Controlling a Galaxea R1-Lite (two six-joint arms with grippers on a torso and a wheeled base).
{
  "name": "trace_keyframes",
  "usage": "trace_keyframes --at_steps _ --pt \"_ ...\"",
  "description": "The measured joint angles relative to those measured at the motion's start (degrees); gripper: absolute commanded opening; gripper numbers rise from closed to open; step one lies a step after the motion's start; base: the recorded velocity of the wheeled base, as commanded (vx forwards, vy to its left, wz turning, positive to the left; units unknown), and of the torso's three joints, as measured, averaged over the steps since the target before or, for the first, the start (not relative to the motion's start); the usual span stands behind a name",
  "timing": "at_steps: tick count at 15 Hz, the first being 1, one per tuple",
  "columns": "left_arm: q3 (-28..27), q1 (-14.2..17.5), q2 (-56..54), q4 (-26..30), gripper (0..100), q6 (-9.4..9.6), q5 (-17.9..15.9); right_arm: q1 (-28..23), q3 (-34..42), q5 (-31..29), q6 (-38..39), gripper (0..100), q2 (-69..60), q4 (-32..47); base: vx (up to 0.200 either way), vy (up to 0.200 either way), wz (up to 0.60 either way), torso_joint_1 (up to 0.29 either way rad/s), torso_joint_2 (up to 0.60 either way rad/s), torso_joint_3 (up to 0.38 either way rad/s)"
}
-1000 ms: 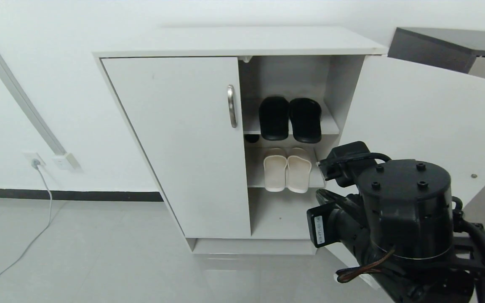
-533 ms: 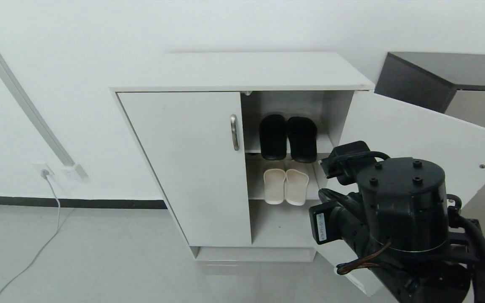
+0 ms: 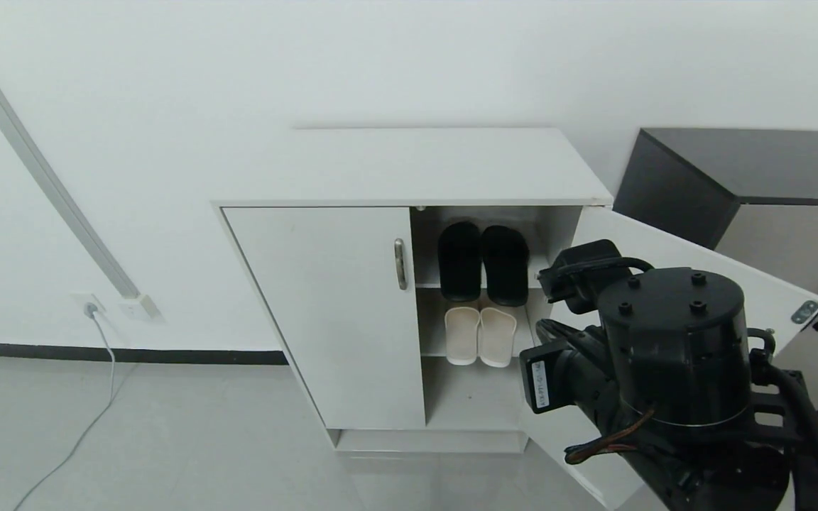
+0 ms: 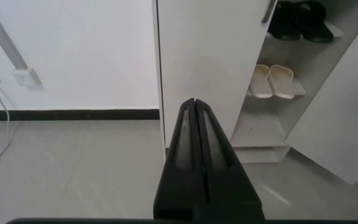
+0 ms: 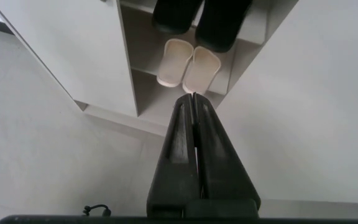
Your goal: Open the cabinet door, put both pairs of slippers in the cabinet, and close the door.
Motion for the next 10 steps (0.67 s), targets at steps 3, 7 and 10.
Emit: trace_keyframes --at_steps 3,7,10 --pt "0.0 0.0 0.0 0.0 0 0.0 0.0 0.0 0.1 0.0 0.0 0 0.0 0.0 0.0 0.0 0.0 0.219 -0.53 -0.312" --pt "0.0 0.0 0.0 0.0 0 0.0 0.0 0.0 0.2 0.0 0.1 0 0.0 -0.1 0.0 0.0 0.0 0.2 -0.47 -0.271" --pt "0.0 0.0 0.0 0.0 0 -0.02 0.0 0.0 0.4 0.0 0.0 0 0.0 -0.1 0.0 0.0 0.0 0.034 -0.07 -0.044"
